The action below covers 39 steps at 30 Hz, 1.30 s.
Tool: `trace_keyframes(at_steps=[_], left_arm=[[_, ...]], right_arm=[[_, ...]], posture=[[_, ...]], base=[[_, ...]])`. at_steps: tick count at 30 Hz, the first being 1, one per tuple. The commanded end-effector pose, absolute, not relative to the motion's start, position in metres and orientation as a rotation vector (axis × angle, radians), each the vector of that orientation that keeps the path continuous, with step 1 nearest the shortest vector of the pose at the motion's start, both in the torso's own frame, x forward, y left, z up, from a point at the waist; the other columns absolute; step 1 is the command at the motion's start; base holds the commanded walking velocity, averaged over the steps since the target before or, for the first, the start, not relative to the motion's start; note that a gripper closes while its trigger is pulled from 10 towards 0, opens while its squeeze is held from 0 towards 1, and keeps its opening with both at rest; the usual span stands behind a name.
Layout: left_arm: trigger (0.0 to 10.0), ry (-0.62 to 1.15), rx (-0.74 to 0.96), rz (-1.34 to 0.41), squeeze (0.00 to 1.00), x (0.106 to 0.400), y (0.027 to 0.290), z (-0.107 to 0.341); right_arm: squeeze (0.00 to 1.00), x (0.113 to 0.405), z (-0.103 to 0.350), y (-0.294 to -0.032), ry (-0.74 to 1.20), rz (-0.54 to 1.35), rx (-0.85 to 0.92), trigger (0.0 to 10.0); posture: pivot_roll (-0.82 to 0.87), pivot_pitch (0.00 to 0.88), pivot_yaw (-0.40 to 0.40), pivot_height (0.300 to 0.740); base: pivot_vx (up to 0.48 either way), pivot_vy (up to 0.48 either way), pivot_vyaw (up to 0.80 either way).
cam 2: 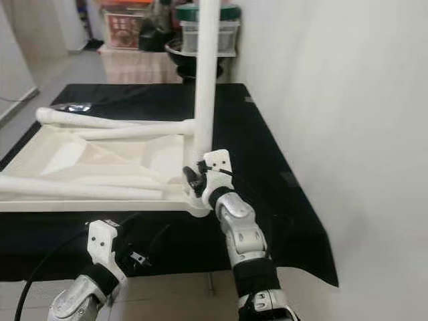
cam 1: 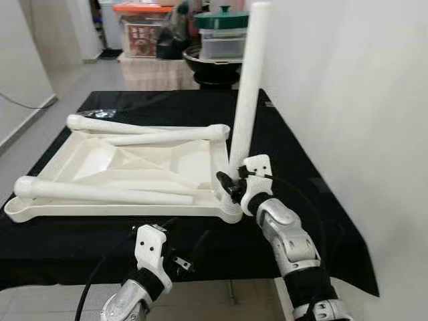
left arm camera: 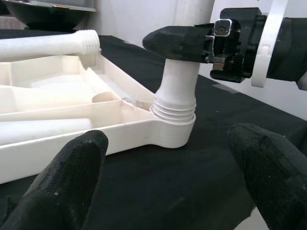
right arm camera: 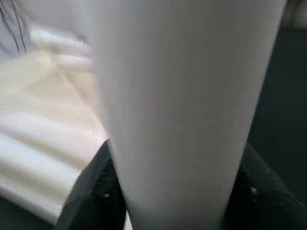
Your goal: Building children table
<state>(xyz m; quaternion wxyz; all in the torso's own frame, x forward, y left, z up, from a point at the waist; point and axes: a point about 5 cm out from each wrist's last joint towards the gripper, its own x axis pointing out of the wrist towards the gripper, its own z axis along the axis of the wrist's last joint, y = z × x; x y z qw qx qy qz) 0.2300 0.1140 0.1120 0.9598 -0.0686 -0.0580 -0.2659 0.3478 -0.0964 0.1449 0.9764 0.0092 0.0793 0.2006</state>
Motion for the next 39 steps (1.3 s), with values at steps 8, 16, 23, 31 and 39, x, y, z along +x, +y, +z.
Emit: trace_keyframes(at_steps=[8, 16, 23, 31, 39], left_arm=[[10.0, -0.091, -0.14, -0.535, 0.0, 0.231, 0.114, 0.105], [10.0, -0.09, -0.142, -0.534, 0.0, 0.231, 0.112, 0.103], [10.0, -0.089, -0.143, -0.534, 0.0, 0.231, 0.112, 0.102], [10.0, -0.09, -0.149, -0.538, 0.0, 0.23, 0.11, 0.103], [10.0, -0.092, -0.152, -0.536, 0.0, 0.228, 0.113, 0.104]], right_arm=[[0.0, 0.341, 0.177, -0.089, 0.061, 0.961, -0.025, 10.0], [0.0, 0.345, 0.171, -0.097, 0.122, 1.116, -0.196, 10.0], [0.0, 0.356, 0.174, -0.107, 0.153, 1.132, -0.193, 0.0], [0.0, 0.357, 0.16, -0.122, 0.205, 1.095, -0.121, 0.0], [0.0, 0.342, 0.125, -0.129, 0.252, 0.418, -0.077, 0.0]], posture=[[0.05, 0.057, -0.038, 0.74], [0.05, 0.039, -0.044, 0.74], [0.06, 0.037, -0.047, 0.74], [0.04, 0.043, -0.04, 0.74], [0.02, 0.072, -0.035, 0.74]], base=[[0.0, 0.0, 0.0], [0.0, 0.0, 0.0], [0.0, 0.0, 0.0], [0.0, 0.0, 0.0], [0.0, 0.0, 0.0]])
